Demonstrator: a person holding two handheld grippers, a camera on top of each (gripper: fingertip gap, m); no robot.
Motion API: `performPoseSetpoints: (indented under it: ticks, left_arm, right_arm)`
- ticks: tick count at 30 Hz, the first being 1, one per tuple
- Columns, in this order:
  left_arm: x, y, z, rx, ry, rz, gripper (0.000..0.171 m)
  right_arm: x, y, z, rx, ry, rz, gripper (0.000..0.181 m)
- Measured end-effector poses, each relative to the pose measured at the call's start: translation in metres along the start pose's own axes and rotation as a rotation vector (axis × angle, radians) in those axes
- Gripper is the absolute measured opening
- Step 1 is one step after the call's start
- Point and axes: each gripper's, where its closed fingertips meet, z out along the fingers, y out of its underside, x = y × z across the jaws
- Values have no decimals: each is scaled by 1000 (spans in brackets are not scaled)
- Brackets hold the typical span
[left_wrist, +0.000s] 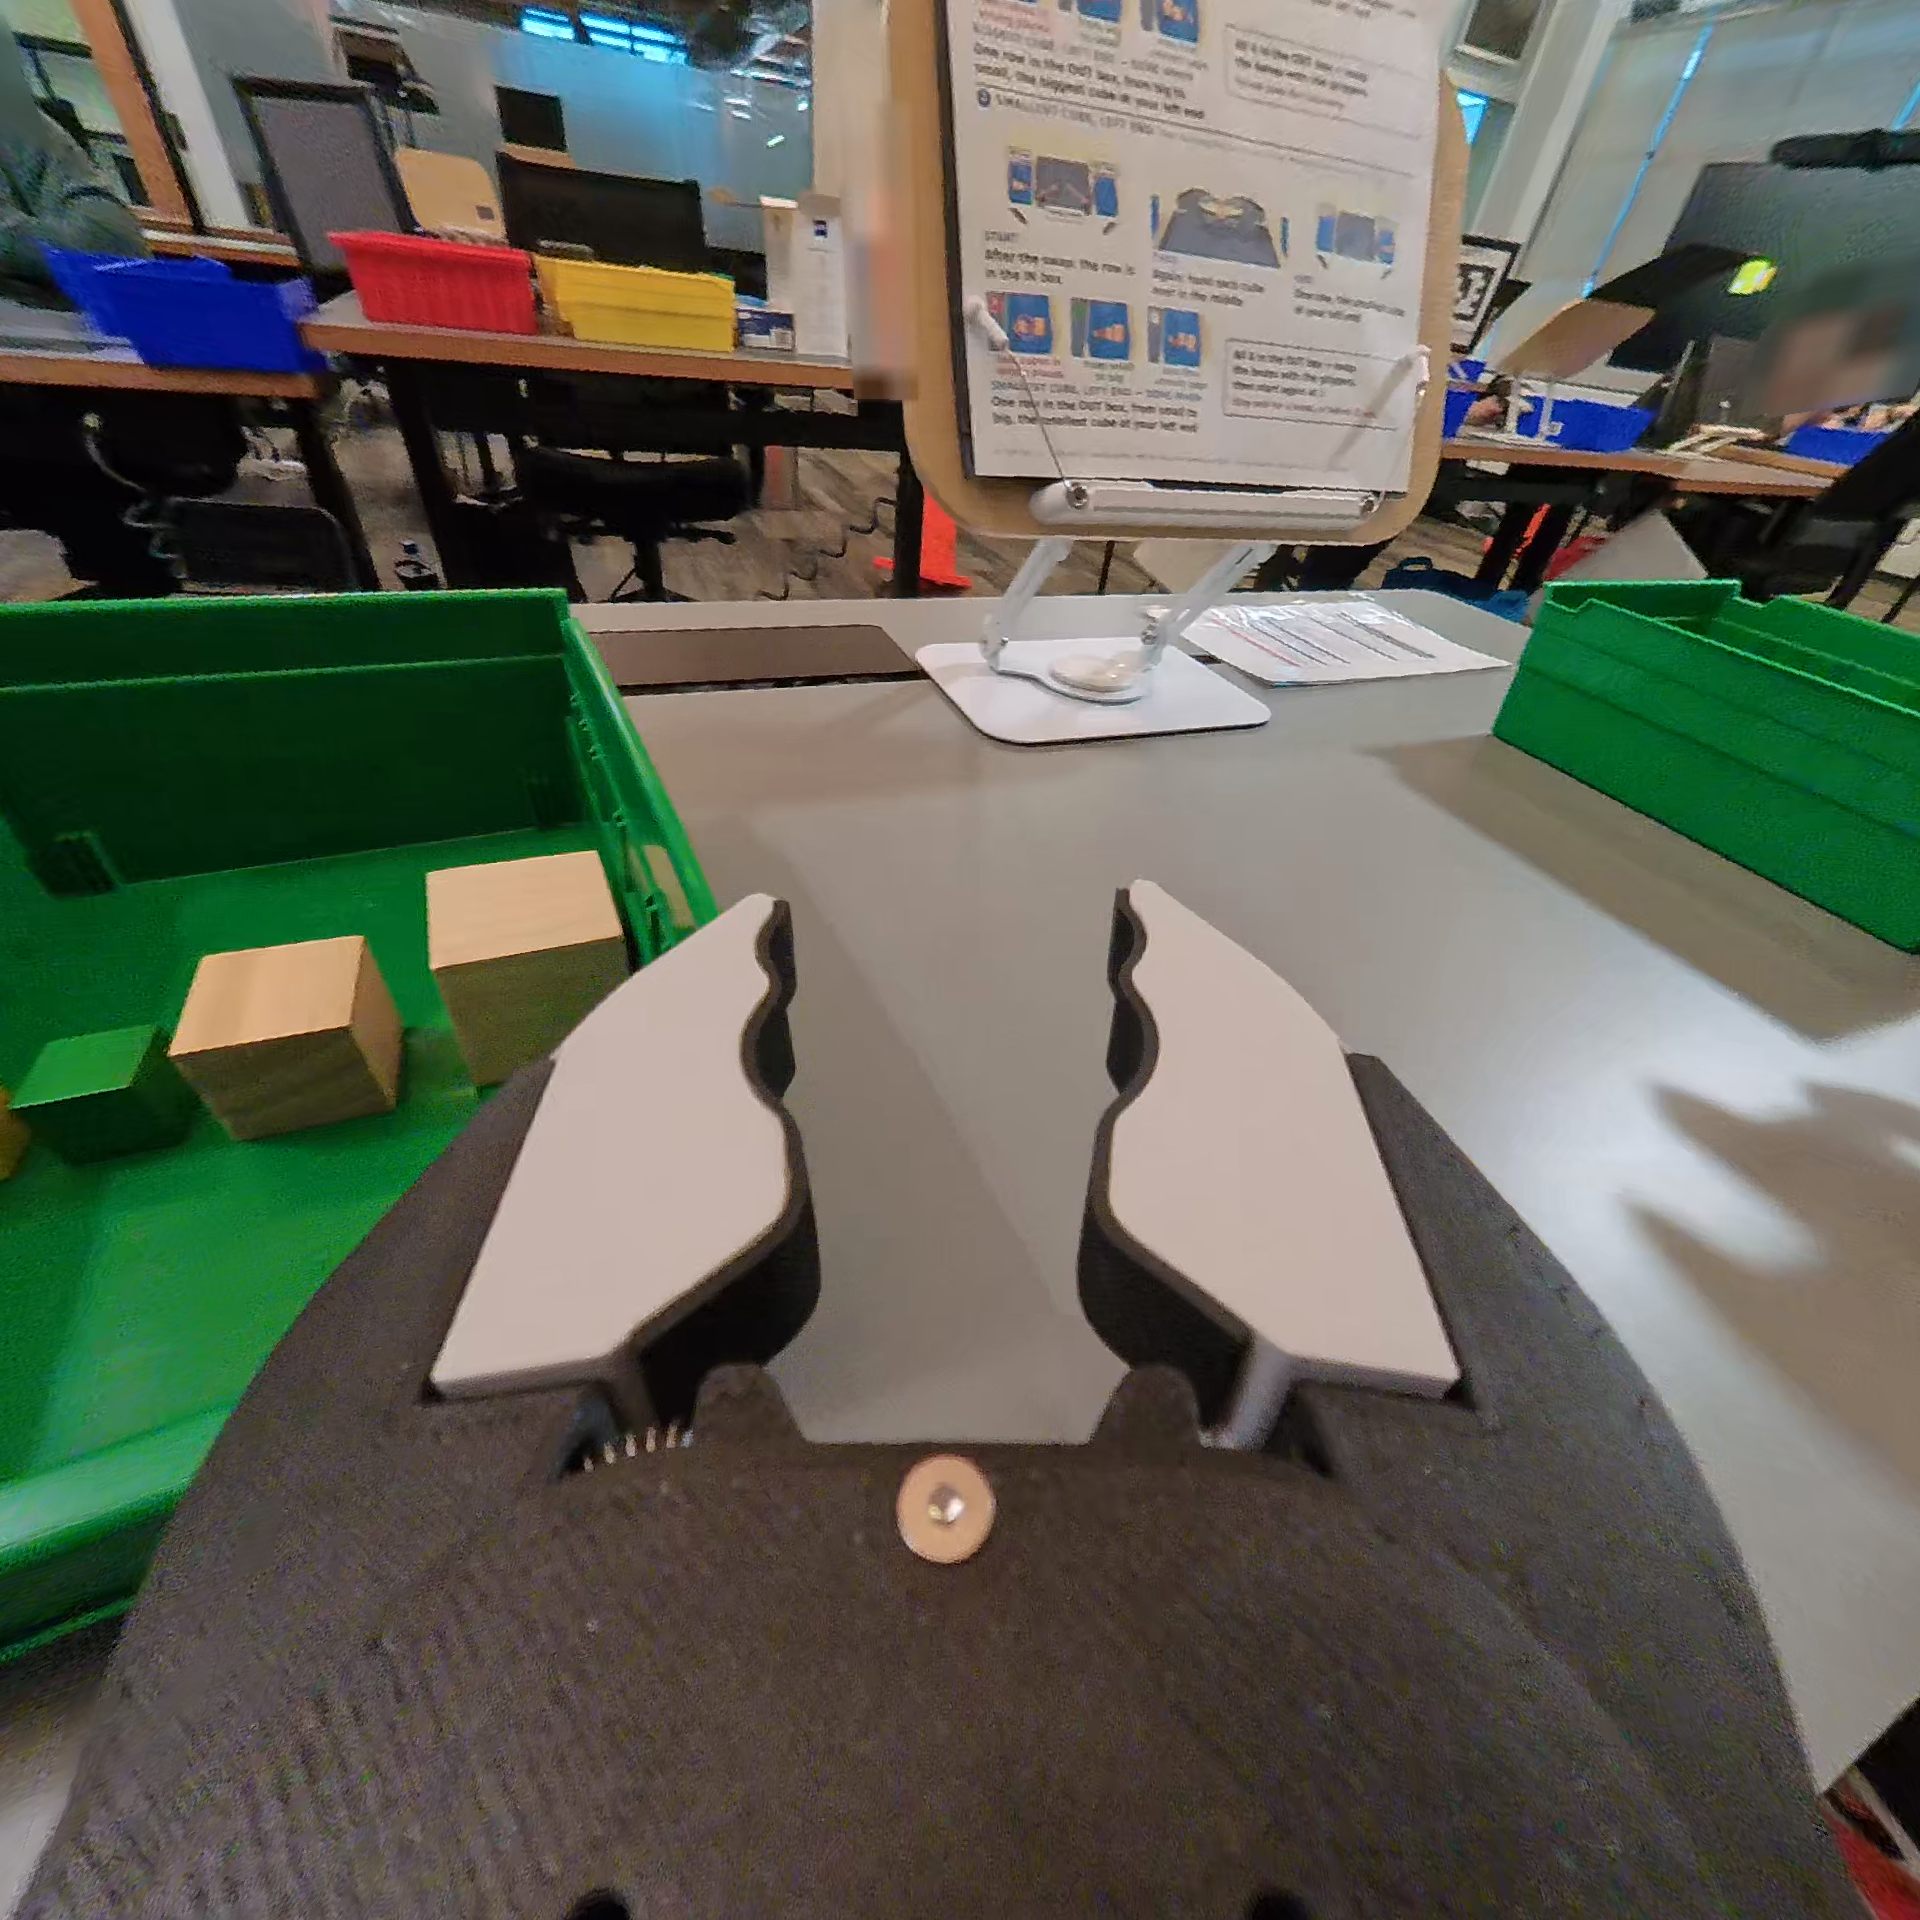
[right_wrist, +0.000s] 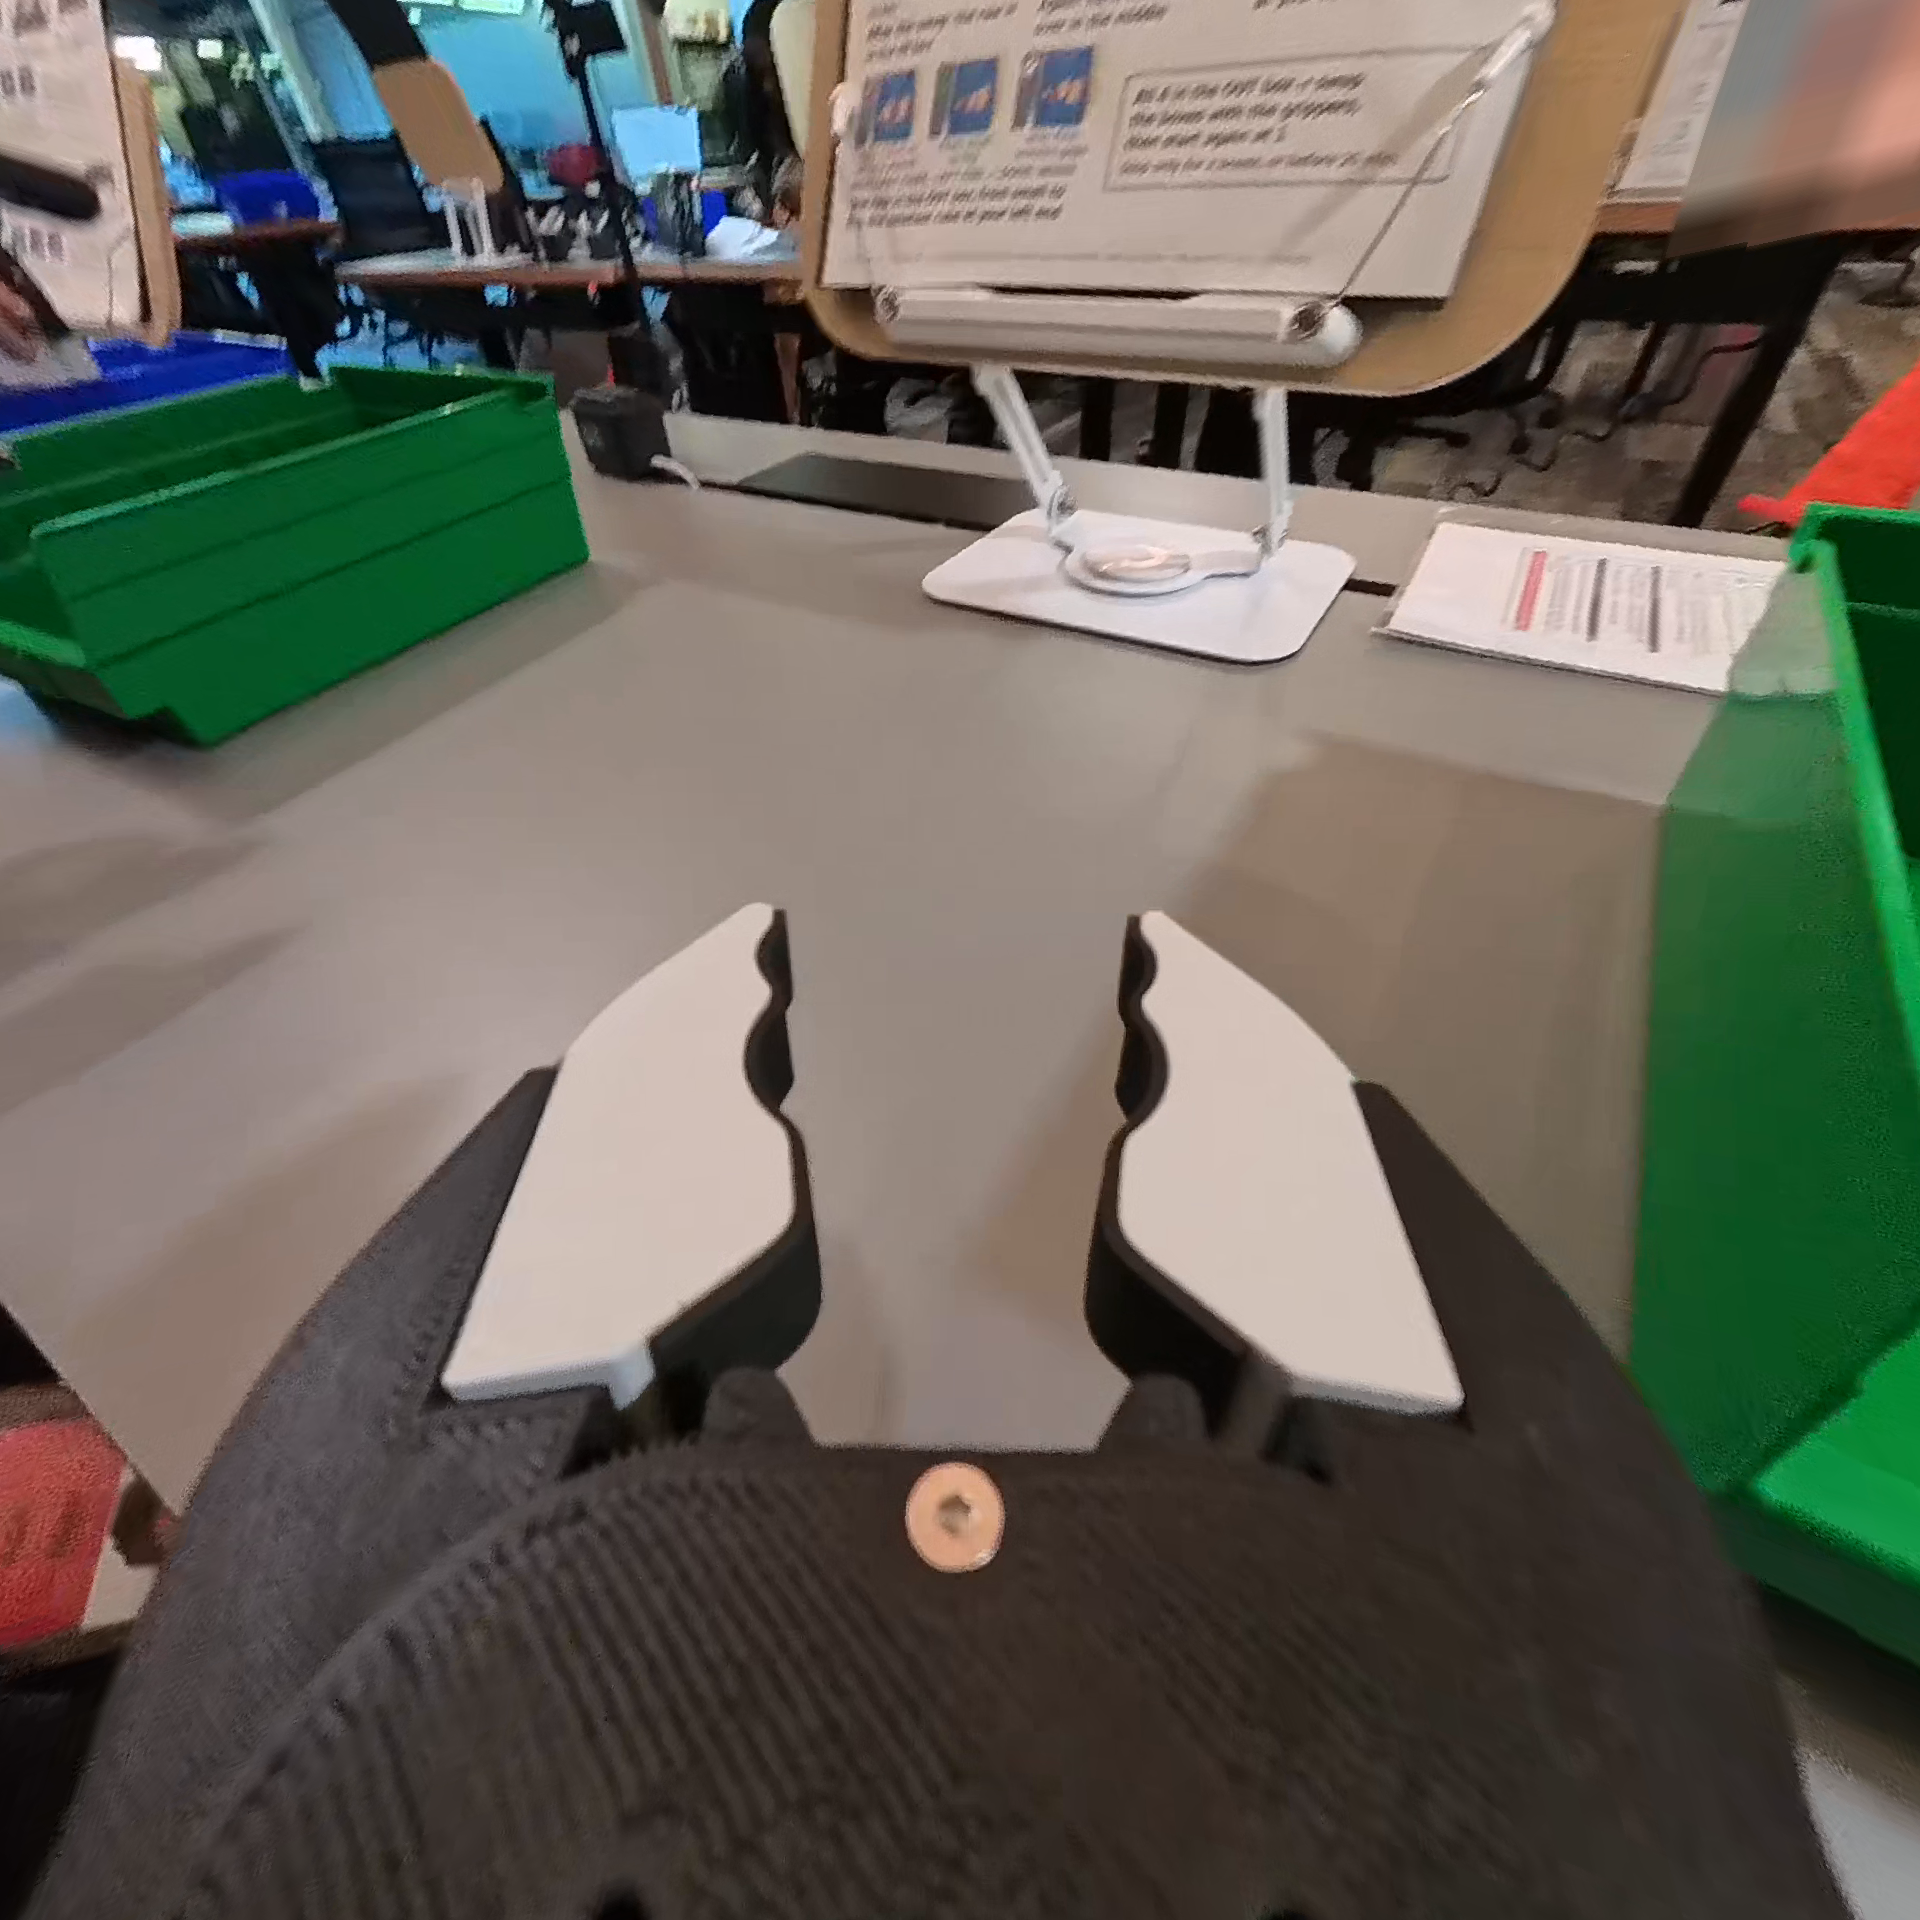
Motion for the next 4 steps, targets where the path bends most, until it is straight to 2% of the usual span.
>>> performPoseSetpoints:
  ticks: [4]
  left_arm:
    - [6, 0, -1, 0, 19, 1, 60]
  right_arm:
    - [-4, 2, -2, -15, 44, -152, 61]
